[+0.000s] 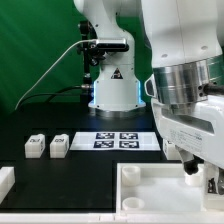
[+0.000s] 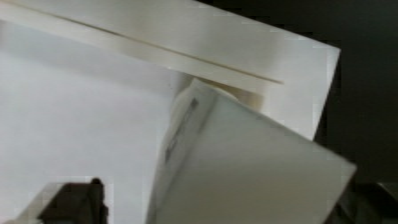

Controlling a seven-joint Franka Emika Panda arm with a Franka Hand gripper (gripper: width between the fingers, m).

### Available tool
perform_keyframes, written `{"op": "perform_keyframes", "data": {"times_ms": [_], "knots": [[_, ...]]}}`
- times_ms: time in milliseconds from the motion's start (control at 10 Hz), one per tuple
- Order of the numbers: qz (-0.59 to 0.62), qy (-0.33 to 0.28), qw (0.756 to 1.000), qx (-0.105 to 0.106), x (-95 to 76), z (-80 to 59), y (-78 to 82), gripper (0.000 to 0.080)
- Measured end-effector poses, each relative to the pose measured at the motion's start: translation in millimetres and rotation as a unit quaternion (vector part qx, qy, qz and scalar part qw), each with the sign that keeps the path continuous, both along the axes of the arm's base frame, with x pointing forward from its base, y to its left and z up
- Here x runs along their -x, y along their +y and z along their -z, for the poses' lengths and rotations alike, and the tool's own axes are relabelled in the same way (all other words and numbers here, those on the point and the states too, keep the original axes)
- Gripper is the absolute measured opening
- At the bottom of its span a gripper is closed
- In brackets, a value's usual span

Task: Assemble one leg

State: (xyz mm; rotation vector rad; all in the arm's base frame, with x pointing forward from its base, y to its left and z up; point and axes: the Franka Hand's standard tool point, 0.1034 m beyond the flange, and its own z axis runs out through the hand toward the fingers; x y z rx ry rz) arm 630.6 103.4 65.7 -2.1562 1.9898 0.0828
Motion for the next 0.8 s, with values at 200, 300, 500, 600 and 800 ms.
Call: {"op": "perform_keyframes", "data": {"times_ms": [200,300,500,600,800], "knots": [[-0.111,-0.014,0.994,0.008,1.5,-0.5,4.8,0.0649],[-0.126,0.002,0.992,0.003,3.8,-4.4,19.4,0.0649],[-0.322,-0.018,0.946,0.032,5.4,-9.0,38.8,0.0649],[-0.383,-0.027,0.922,0.037,7.7,-7.0,39.3,0.0649],[-0.492,-0.052,0.867,0.049,7.3,-1.4,15.3,0.0649]]}}
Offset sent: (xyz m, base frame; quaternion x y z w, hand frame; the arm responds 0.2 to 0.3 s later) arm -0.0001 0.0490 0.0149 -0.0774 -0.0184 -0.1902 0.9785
